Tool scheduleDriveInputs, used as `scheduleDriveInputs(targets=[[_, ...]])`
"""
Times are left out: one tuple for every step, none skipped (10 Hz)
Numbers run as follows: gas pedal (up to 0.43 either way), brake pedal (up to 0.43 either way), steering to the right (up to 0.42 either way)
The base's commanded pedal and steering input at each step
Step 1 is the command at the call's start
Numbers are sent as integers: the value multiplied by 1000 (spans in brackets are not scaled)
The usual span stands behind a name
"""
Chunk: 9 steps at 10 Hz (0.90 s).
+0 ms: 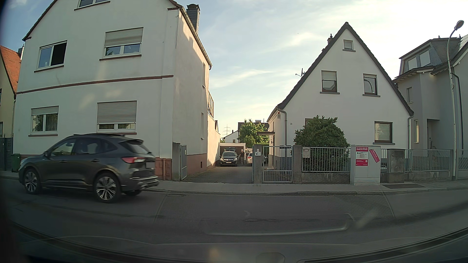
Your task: Follow the waypoints while adhering to traffic rules and regulations
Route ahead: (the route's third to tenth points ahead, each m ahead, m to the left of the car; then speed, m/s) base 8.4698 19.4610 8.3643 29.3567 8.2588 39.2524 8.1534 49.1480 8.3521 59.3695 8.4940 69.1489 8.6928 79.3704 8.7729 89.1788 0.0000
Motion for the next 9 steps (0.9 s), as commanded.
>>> scheduleDriveInputs(targets=[[0, 244, -160], [0, 244, -160], [0, 244, -160], [0, 244, -160], [0, 244, -161], [0, 244, -160], [0, 238, -161], [0, 238, -161], [0, 232, -160]])
